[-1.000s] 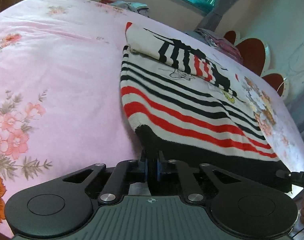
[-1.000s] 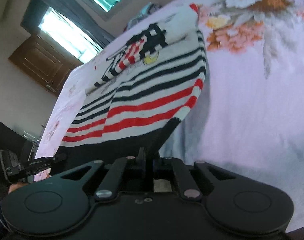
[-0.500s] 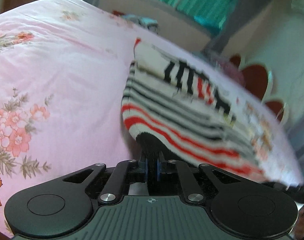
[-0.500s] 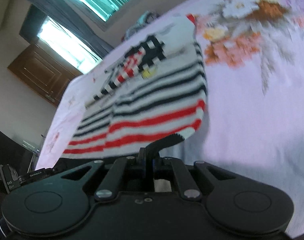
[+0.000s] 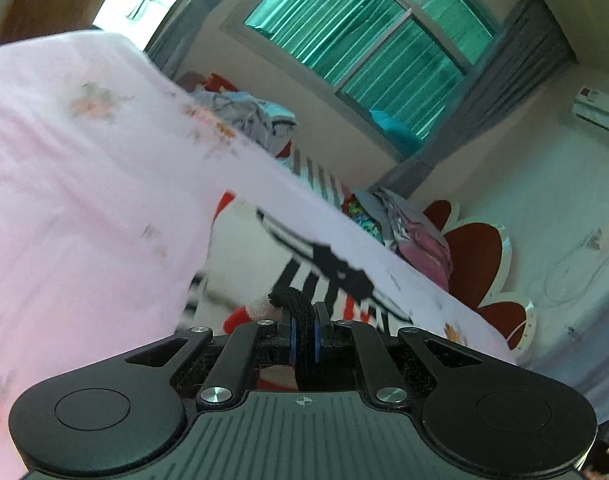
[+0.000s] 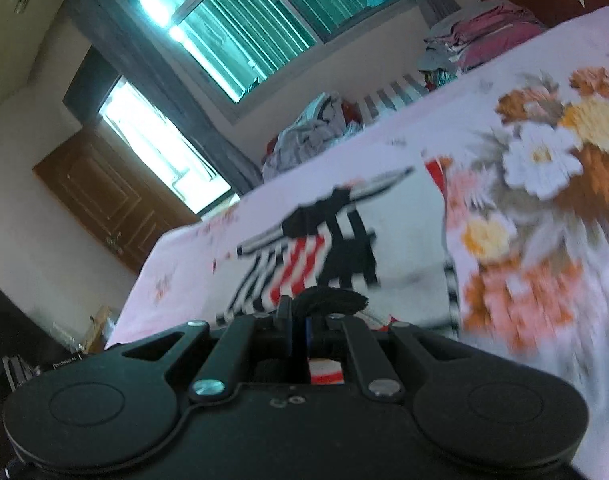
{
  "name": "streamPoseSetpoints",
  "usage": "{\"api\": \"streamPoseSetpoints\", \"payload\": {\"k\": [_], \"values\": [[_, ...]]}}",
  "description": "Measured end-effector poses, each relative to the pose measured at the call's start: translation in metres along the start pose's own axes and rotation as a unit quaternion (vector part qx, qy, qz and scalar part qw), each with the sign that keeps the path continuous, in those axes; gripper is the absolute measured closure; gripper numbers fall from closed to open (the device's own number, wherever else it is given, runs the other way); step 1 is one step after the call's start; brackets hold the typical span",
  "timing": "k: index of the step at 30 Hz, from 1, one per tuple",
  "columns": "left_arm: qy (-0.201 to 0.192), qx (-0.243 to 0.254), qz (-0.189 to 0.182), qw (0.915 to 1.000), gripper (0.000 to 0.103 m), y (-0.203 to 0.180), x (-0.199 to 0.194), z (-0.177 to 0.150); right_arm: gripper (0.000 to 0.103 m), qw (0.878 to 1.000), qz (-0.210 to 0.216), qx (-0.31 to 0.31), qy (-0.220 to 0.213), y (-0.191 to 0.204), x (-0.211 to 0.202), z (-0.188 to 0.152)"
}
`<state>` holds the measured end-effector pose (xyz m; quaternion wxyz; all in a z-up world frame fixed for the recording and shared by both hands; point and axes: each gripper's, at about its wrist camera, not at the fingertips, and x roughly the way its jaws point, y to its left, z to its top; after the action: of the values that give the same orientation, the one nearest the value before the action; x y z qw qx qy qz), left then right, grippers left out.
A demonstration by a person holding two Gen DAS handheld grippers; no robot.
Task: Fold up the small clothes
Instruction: 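Grasp the black hem with both grippers and lift it up, then fold the lifted hem over onto the collar section with both grippers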
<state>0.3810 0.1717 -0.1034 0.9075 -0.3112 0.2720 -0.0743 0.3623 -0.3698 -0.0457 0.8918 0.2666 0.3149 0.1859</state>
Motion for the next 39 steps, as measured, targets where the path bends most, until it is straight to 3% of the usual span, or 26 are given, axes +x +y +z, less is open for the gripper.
{"api": "streamPoseSetpoints", "payload": {"k": [5,9,18,23,28,29,31,32,33,36,38,39], "values": [[0.014,0.012,0.006,0.9998,0.096,-0.005,0.055,0.039,0.097,1.000,-0.008,0.010,0.001,-0.006,0.047,0.044],[0.047,0.025,0.026,0.9983,0.096,-0.003,0.109,0.061,0.097,0.999,-0.015,0.041,0.014,-0.027,0.091,0.071],[0.111,0.022,0.041,0.9927,0.096,0.013,0.204,0.085,0.097,0.993,-0.051,0.093,0.047,-0.068,0.171,0.086],[0.130,-0.022,0.016,0.9911,0.095,0.029,0.240,0.084,0.097,0.988,-0.056,0.133,0.062,-0.093,0.206,0.095],[0.121,-0.032,-0.016,0.9920,0.094,0.031,0.260,0.086,0.084,0.988,-0.060,0.132,0.057,-0.104,0.231,0.103],[0.122,-0.030,-0.018,0.9920,0.084,0.031,0.264,0.086,0.081,0.988,-0.063,0.132,0.054,-0.105,0.235,0.105],[0.110,-0.021,-0.015,0.9936,0.052,0.030,0.268,0.088,0.080,0.988,-0.066,0.134,0.043,-0.108,0.241,0.110],[0.101,-0.021,-0.015,0.9946,0.028,0.031,0.268,0.091,0.076,0.988,-0.070,0.134,0.035,-0.109,0.243,0.112],[0.091,-0.021,-0.015,0.9955,0.024,0.031,0.268,0.093,0.069,0.988,-0.072,0.134,0.025,-0.110,0.243,0.115],[0.085,-0.006,-0.006,0.9963,0.025,0.033,0.270,0.101,0.067,0.990,-0.082,0.114,0.003,-0.108,0.238,0.121],[0.089,0.043,0.009,0.9951,0.027,0.025,0.271,0.102,0.067,0.992,-0.082,0.100,0.001,-0.105,0.234,0.123],[0.097,0.071,0.014,0.9926,0.034,0.020,0.273,0.102,0.067,0.993,-0.085,0.083,0.007,-0.102,0.233,0.122]]}}
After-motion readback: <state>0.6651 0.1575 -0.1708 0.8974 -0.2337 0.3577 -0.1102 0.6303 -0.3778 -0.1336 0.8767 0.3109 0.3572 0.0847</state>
